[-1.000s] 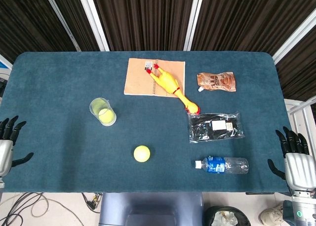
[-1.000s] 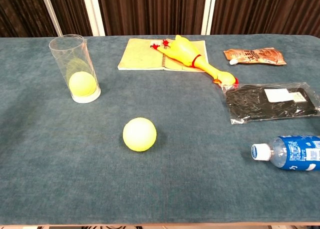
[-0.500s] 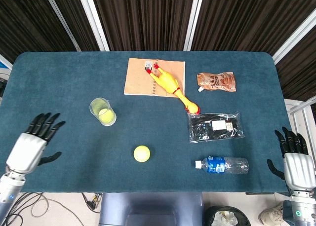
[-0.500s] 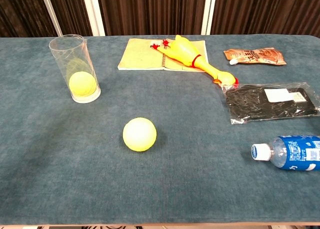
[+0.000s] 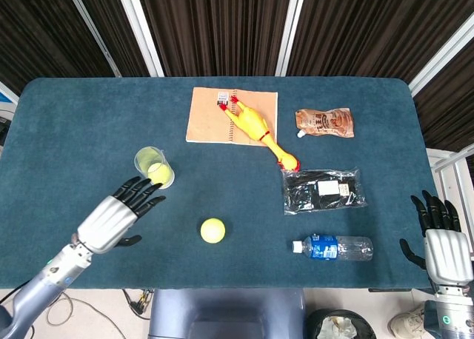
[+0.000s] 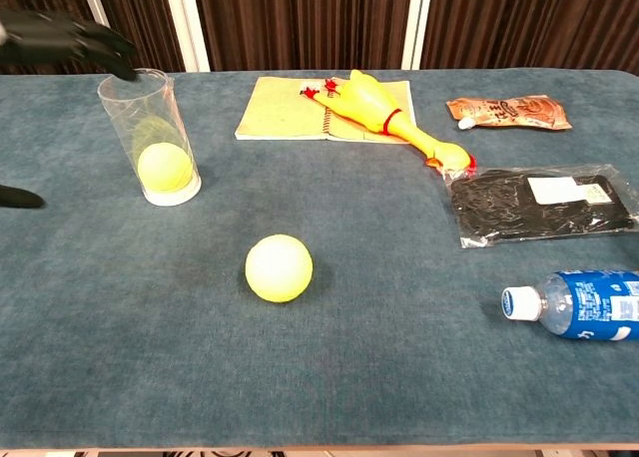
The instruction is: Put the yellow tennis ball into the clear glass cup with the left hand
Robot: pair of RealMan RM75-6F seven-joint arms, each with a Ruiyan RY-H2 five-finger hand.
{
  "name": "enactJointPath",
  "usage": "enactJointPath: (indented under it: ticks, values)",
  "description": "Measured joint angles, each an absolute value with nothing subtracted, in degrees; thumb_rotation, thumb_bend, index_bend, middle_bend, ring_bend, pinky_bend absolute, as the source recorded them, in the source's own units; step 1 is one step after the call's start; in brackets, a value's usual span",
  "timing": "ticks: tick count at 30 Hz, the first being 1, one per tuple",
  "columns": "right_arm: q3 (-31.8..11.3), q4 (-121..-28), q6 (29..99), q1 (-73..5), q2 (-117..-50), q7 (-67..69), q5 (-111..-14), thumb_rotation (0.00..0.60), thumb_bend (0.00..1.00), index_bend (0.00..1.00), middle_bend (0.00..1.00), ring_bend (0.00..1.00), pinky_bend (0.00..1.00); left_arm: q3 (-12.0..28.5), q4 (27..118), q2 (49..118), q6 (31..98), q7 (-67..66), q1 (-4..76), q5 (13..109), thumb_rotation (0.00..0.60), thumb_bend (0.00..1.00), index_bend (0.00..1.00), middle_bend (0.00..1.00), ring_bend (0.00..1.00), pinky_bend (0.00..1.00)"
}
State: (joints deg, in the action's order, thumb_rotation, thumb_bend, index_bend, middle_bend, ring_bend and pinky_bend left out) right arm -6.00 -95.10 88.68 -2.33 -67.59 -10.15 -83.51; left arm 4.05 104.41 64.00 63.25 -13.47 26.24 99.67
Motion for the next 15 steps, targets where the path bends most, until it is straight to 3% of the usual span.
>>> enactJointPath:
  ticks: [15]
  values:
    - [-5.9, -94.78, 88.28, -2.53, -67.98, -10.74, -83.36, 0.6, 0.35, 0.11, 0.0, 0.01, 0.0, 4.21, 103.01, 72.47, 49.65, -16.4, 34.31, 91.63, 0.6, 0.02, 0.16, 0.04, 0.0, 0.08]
